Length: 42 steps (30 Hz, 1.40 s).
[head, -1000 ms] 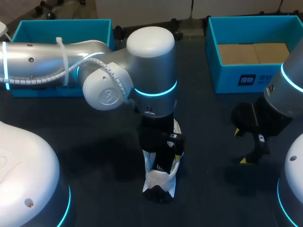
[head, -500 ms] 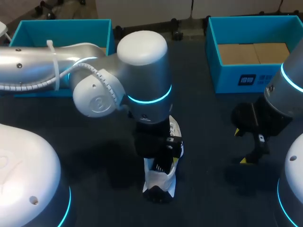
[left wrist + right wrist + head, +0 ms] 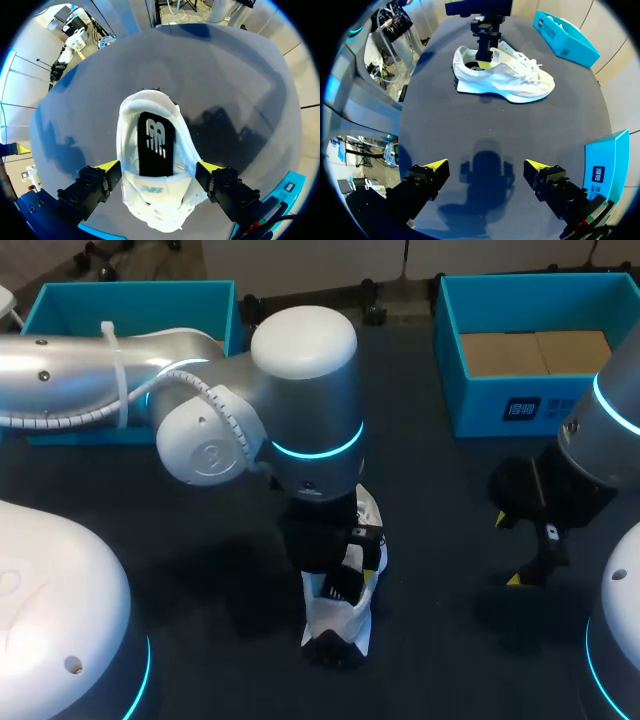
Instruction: Take the shoe out of the shoebox, open the shoe tongue, remove and reinsert the insole, then place the shoe into the shoebox
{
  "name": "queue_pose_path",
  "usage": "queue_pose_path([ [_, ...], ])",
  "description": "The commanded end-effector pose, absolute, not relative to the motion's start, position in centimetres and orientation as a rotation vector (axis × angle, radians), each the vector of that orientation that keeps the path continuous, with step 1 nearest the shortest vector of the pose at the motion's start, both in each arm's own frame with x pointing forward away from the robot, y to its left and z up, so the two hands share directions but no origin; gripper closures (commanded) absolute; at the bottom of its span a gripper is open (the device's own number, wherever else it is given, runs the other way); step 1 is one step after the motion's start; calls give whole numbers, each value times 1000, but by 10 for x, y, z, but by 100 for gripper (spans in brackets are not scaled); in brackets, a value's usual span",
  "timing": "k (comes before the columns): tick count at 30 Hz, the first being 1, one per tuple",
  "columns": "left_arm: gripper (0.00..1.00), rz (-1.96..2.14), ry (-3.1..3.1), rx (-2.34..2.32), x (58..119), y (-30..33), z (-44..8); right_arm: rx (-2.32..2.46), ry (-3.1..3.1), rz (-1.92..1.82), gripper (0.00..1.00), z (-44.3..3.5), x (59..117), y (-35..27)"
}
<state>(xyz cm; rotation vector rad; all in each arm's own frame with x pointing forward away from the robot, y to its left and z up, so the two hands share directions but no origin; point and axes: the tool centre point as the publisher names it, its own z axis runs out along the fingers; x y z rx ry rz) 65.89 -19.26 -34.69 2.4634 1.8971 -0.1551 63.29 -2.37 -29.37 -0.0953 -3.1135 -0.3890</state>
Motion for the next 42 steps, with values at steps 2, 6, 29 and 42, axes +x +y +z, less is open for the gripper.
queue_pose_path([
  [2, 0, -162, 1912, 2466, 669, -196, -354, -96, -3116, -389, 0, -294, 632, -24],
  [6, 0, -189, 1880, 2466, 665, -193, -348, -96, -3116, -389, 0, -294, 632, -24],
  [29, 7, -193, 1832, 2509, 649, -196, -346, -96, -3116, -389, 0, -294, 632, -24],
  [42, 51, -200, 1841, 2544, 643, -199, -358, -96, -3116, -389, 0, -294, 632, -24],
])
